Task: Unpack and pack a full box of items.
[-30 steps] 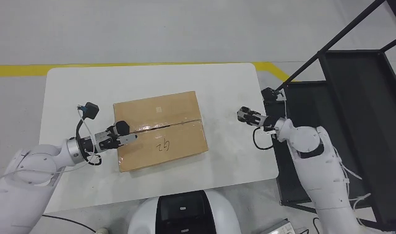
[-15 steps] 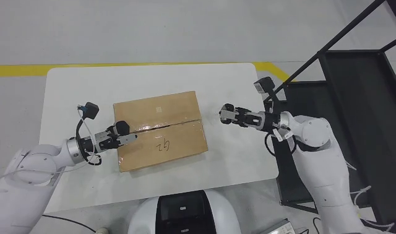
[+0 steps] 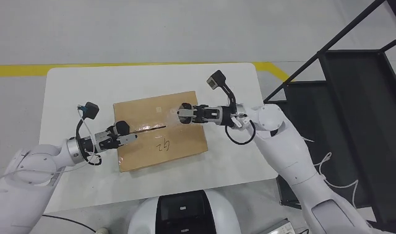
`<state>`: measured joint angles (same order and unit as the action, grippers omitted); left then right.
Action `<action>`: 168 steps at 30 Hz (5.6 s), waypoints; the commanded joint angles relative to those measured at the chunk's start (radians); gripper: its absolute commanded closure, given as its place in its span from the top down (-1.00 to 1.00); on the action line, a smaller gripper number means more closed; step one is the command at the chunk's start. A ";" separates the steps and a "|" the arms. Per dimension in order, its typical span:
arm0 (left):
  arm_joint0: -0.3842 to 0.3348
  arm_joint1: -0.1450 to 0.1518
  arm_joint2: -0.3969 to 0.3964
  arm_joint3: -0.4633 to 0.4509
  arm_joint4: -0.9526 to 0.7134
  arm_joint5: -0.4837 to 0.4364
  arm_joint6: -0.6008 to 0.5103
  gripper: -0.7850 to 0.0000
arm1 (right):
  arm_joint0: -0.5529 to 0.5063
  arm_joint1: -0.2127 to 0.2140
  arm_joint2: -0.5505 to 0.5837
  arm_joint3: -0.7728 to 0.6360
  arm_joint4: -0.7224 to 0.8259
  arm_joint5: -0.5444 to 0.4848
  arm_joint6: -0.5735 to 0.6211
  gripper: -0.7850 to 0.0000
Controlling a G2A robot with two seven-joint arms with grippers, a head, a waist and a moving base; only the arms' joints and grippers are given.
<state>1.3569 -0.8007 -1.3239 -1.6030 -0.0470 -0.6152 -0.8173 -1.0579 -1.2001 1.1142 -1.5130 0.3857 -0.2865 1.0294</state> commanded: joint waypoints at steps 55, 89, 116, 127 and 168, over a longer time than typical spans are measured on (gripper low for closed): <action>0.000 0.000 0.000 0.000 0.000 0.000 0.000 1.00 | 0.292 -0.163 -0.393 0.449 -0.120 0.032 -0.142 -1.00; 0.093 0.011 -0.130 0.008 -0.107 -0.072 0.083 1.00 | 0.261 -0.185 -0.382 0.384 -0.227 0.028 -0.189 1.00; 0.250 0.019 -0.297 0.012 -0.206 -0.109 0.069 1.00 | 0.358 -0.296 -0.521 0.457 -0.214 0.035 -0.257 1.00; 0.293 0.018 -0.345 0.007 -0.220 -0.111 0.067 1.00 | 0.419 -0.367 -0.569 0.553 -0.174 0.019 -0.276 1.00; 0.292 0.002 -0.348 -0.036 -0.212 -0.103 -0.007 1.00 | 0.290 -0.349 -0.316 0.375 -0.158 -0.113 -0.123 1.00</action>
<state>1.6560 -0.7979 -1.6821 -1.6340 -0.2664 -0.7236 -0.8159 -0.7414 -1.5640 0.7699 -1.0972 0.2473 -0.4079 0.8963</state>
